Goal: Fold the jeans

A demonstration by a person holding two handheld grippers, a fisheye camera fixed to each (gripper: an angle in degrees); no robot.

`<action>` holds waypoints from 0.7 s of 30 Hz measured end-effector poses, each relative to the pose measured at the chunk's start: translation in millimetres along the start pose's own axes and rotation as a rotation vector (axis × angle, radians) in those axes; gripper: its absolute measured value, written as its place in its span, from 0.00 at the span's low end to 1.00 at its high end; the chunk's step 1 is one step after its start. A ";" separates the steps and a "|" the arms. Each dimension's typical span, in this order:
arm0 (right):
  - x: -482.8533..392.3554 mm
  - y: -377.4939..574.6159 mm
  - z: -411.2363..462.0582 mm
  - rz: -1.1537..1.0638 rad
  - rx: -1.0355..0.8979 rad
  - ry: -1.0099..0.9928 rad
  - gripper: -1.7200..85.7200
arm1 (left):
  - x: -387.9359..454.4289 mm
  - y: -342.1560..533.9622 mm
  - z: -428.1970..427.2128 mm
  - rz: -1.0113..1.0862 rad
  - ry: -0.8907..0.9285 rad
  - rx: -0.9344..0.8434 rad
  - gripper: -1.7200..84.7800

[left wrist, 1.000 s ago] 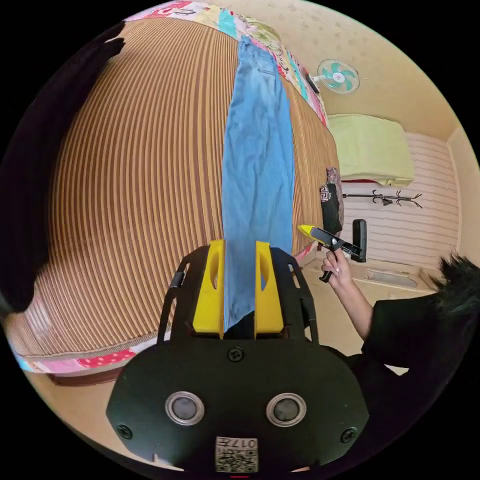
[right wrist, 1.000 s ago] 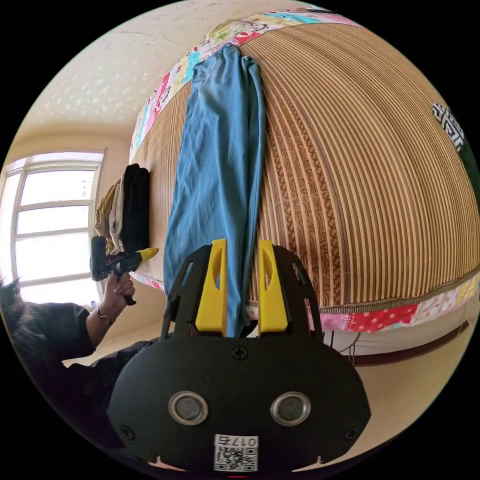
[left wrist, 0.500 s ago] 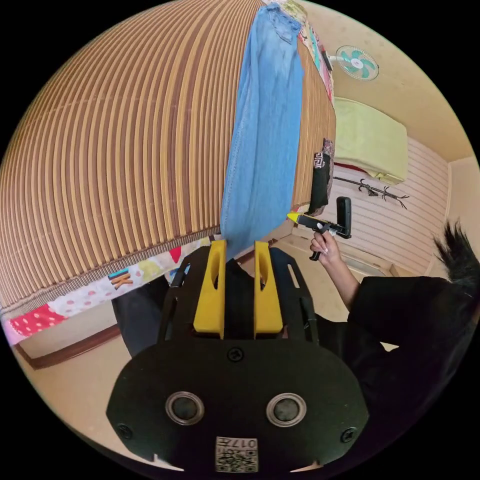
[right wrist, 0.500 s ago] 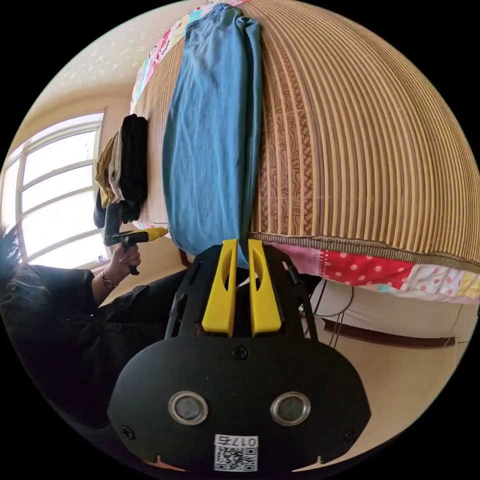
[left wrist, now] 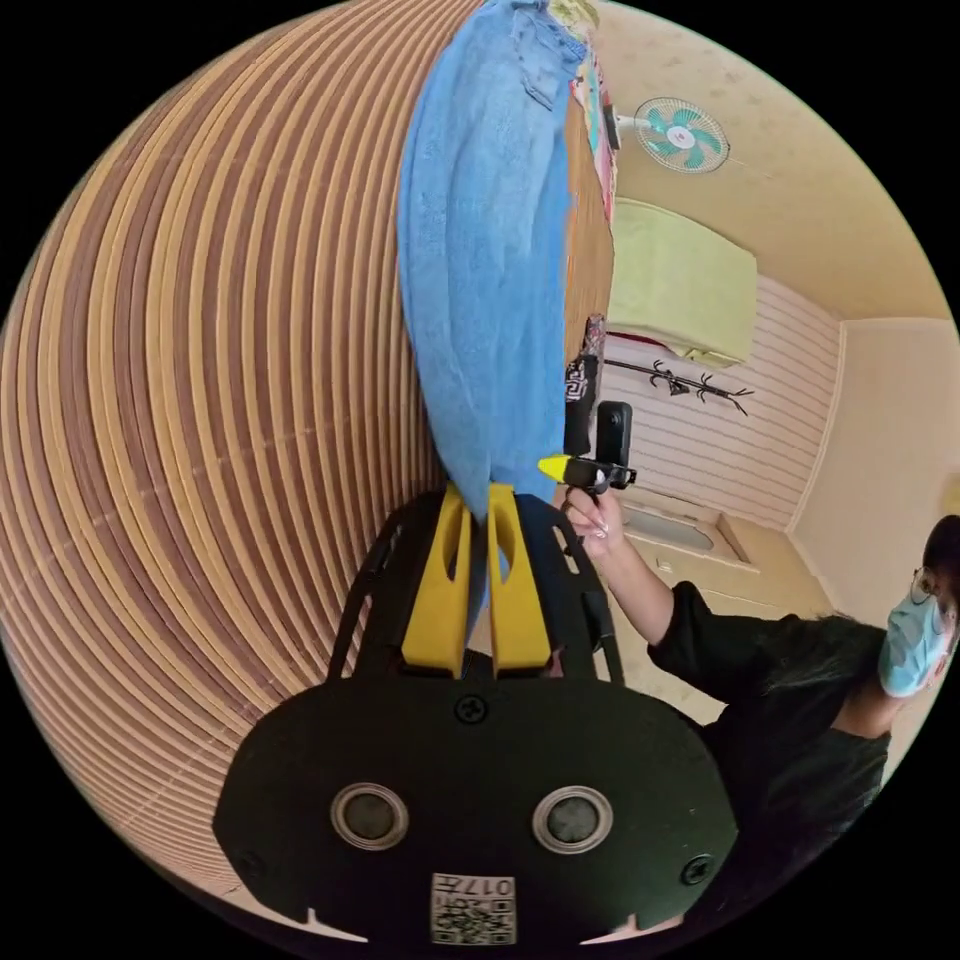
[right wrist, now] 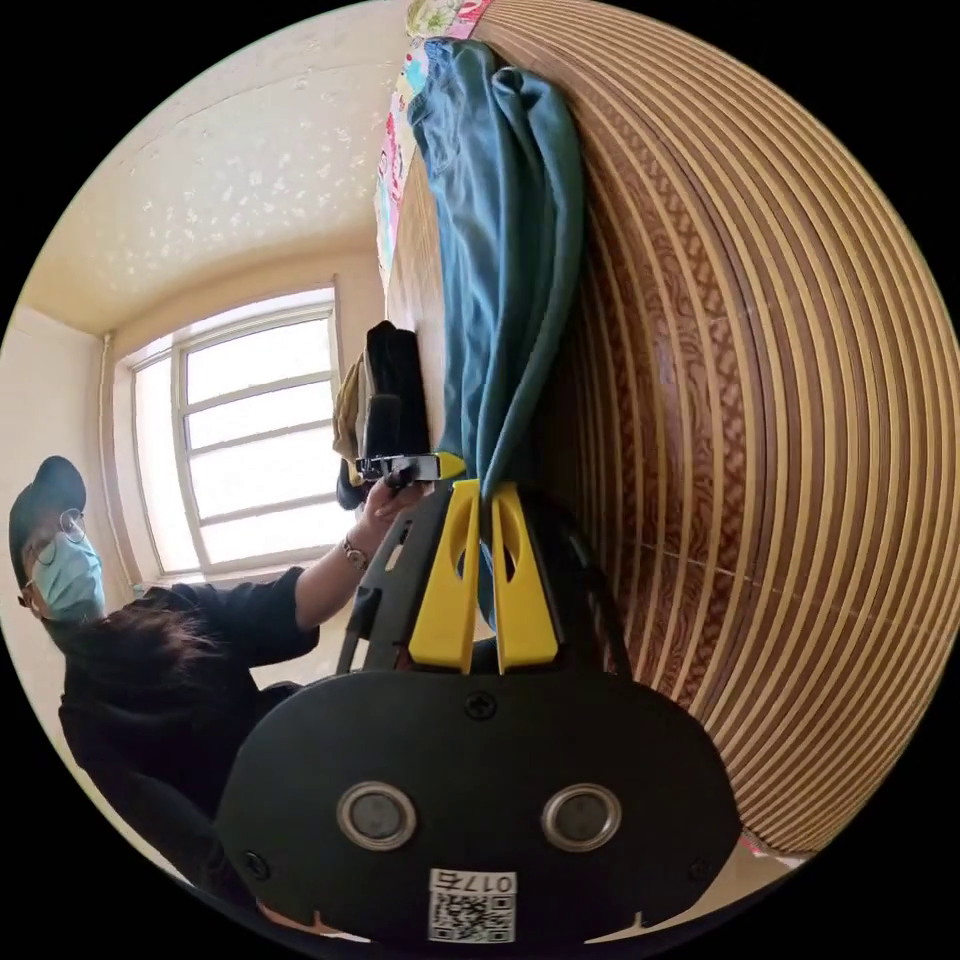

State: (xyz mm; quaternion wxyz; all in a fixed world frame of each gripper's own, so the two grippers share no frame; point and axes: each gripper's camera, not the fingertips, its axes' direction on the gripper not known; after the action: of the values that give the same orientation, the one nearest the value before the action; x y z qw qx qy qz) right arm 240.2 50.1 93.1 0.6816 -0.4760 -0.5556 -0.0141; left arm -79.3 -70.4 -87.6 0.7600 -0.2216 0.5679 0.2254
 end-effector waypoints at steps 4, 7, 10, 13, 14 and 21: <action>-86.9 45.0 -56.7 -0.229 0.083 -0.217 0.04 | 74.1 59.5 -46.7 0.234 0.272 0.151 0.02; -173.5 80.4 -103.7 -0.450 0.155 -0.366 0.04 | 163.1 118.3 -94.7 0.445 0.349 0.271 0.02; -281.7 107.8 -137.3 -0.723 0.152 -0.373 0.03 | 275.6 165.4 -128.1 0.671 0.305 0.310 0.02; -379.3 130.6 -167.9 -0.951 0.181 -0.321 0.03 | 380.2 199.8 -155.0 0.849 0.219 0.403 0.02; -412.5 136.7 -179.0 -1.026 0.191 -0.306 0.03 | 413.3 206.0 -165.9 0.889 0.220 0.439 0.02; -494.5 91.9 -208.8 -0.991 0.232 -0.004 0.03 | 498.2 161.7 -191.1 0.780 0.022 0.552 0.02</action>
State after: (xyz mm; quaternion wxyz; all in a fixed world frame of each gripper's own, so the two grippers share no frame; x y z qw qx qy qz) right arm 256.9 -290.5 -331.4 0.6403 -0.0766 -0.7139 -0.2728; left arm -195.1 -8.9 -629.5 0.6431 0.2158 0.6553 0.3324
